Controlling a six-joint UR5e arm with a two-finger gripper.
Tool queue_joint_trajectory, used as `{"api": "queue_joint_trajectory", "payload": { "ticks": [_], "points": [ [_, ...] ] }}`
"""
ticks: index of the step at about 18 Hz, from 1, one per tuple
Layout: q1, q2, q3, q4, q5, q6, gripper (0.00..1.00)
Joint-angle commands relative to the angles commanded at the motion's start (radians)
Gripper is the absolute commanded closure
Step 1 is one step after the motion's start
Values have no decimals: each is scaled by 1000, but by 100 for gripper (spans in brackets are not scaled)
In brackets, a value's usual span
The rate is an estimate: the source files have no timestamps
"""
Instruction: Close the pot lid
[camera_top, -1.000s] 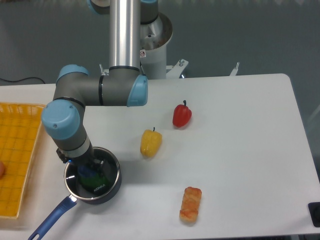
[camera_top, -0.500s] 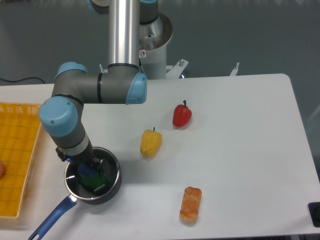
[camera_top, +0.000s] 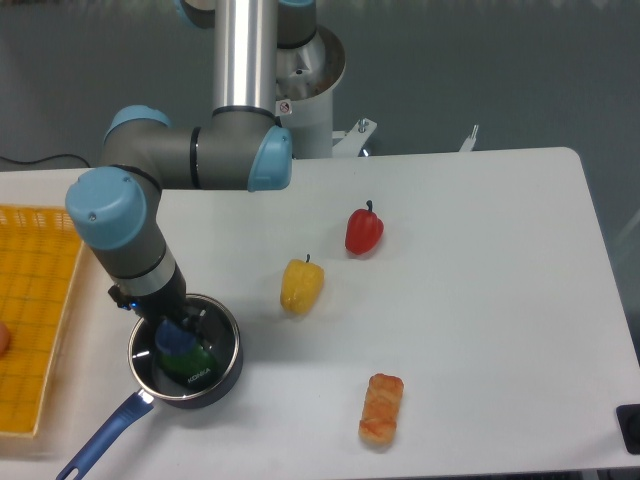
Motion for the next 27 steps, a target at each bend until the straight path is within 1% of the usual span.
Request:
{"api": "queue_joint_trajectory", "payload": {
  "ticks": [3, 6, 10, 11, 14, 16, 18, 19, 21, 27],
  "points": [
    [28, 29, -20, 0, -2, 124, 0],
    [72, 48, -25, -15, -6, 166, 0],
    [143, 80, -28, -115, -6, 337, 0],
    [161, 83, -28, -130, -6, 371, 0],
    [202, 83, -28, -133, -6, 436, 0],
    [238, 83, -29, -140, -6, 517, 0],
    [281, 83, -29, -170, -6, 615, 0],
    [301, 83, -29, -175, -6, 660, 0],
    [337, 83, -29, -172, -9, 726, 0],
    [420, 71, -29, -164, -11, 844, 0]
  ]
}}
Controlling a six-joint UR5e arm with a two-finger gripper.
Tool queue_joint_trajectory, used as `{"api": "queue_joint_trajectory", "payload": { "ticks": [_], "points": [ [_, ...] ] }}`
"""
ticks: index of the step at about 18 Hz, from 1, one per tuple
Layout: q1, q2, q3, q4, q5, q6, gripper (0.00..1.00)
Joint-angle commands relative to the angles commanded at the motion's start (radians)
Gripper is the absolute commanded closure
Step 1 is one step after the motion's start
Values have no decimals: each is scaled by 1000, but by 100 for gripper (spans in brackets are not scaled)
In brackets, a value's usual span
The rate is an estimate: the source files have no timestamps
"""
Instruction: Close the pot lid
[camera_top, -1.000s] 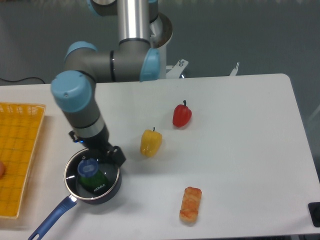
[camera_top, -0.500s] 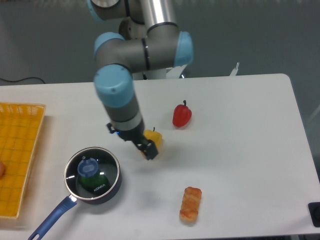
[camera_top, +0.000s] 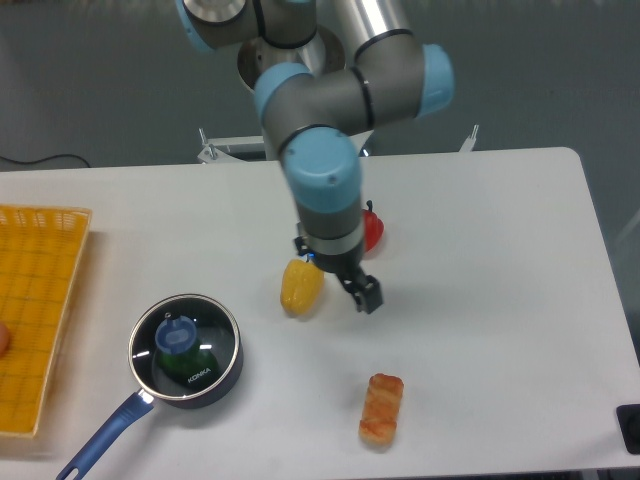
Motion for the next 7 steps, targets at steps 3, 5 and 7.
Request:
{"api": "queue_joint_trajectory", "payload": {
  "ticks": [3, 5, 7],
  "points": [
    [35, -2, 0, 6, -21, 95, 0],
    [52, -6, 2, 24, -40, 109, 0],
    [63, -12, 2, 43, -40, 111, 0]
  ]
}}
